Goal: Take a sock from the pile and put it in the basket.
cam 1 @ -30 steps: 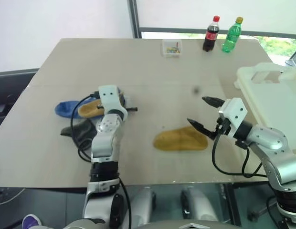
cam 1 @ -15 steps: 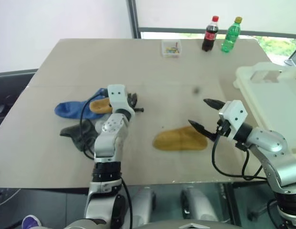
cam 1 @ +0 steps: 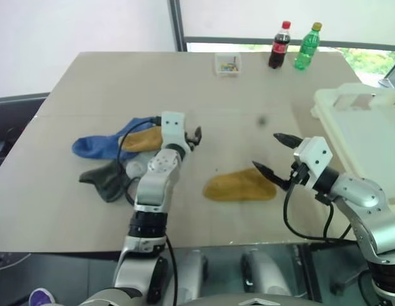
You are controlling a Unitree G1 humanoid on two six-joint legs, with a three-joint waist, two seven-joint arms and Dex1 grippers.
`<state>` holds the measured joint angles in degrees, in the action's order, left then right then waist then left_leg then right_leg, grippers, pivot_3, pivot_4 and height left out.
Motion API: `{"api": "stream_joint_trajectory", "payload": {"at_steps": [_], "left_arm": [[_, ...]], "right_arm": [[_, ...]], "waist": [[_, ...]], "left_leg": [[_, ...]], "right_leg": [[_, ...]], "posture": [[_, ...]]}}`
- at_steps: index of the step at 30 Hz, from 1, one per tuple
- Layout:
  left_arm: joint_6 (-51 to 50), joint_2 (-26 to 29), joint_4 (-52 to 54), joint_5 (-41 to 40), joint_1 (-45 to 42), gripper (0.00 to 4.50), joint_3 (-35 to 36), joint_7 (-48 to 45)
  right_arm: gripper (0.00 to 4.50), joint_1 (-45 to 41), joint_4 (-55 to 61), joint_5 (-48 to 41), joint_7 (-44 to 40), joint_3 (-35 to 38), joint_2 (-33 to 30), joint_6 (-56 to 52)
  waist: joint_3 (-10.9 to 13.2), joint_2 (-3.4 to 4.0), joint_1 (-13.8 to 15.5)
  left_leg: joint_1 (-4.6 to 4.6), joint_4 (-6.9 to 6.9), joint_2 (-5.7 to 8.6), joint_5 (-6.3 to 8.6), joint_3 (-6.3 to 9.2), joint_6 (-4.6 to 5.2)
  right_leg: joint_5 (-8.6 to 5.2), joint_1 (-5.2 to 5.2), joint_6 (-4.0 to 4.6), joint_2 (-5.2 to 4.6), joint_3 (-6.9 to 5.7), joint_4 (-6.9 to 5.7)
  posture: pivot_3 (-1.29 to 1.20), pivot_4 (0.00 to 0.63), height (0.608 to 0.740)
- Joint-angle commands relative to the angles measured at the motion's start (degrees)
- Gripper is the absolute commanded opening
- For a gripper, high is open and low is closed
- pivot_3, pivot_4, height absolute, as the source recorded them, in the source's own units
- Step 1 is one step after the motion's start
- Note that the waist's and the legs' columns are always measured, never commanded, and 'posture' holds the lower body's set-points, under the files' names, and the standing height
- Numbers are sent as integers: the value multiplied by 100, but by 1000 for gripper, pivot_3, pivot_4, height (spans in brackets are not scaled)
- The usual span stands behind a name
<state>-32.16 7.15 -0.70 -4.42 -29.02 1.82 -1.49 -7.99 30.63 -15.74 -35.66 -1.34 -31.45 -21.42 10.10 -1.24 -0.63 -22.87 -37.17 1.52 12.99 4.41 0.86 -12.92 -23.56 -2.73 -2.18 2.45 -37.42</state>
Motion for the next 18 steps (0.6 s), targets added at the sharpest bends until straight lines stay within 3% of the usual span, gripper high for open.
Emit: {"api": "stream_joint_trajectory", "payload": {"at_steps": [1, 7, 8, 11, 14, 17, 18], "left_arm": [[54, 39, 156, 254, 4, 3912, -66, 176], [-5, 26, 122, 396, 79, 3912, -80, 197], [-29, 19, 105, 401, 86, 3688, -72, 194], [-29, 2, 108, 397, 102, 2667, -45, 186], [4, 1, 120, 395, 105, 1196, -46, 162], [18, 2, 124, 393, 105, 184, -47, 150], [20, 1, 124, 393, 105, 83, -43, 152]], "right_arm": [[4500, -10, 258, 4, 50, 118, -27, 92], [4500, -42, 212, 3, 33, 80, -13, 118], [4500, -50, 202, 5, 30, 75, -12, 122], [4500, -66, 185, 7, 24, 73, -13, 131], [4500, -70, 176, 6, 15, 77, -20, 140], [4500, -73, 169, 14, 9, 70, -25, 152], [4500, -76, 166, 14, 9, 72, -23, 153]], "waist": [[0, 0, 11], [0, 0, 16], [0, 0, 16], [0, 0, 13], [0, 0, 13], [0, 0, 13], [0, 0, 12]], "left_leg": [[0, 0, 2, 0, -1, 0], [-1, 0, 2, 0, 1, 0], [-1, 0, 2, 0, 2, 0], [-1, 0, 2, 0, 1, 0], [-1, 0, 2, 0, 1, 0], [-1, 0, 2, 0, 1, 0], [-1, 0, 2, 0, 1, 0]], "right_leg": [[0, 0, 0, -3, 0, 0], [0, 0, 0, -4, -2, 1], [0, 0, 0, -4, -2, 0], [0, 0, 0, -4, -2, 1], [0, 0, 0, -4, -2, 1], [0, 0, 0, -4, -2, 0], [0, 0, 0, -5, -2, 1]], "posture": [[0, 150, 740], [0, 150, 740], [0, 150, 740], [0, 150, 740], [0, 150, 740], [0, 150, 740], [0, 150, 740]]}}
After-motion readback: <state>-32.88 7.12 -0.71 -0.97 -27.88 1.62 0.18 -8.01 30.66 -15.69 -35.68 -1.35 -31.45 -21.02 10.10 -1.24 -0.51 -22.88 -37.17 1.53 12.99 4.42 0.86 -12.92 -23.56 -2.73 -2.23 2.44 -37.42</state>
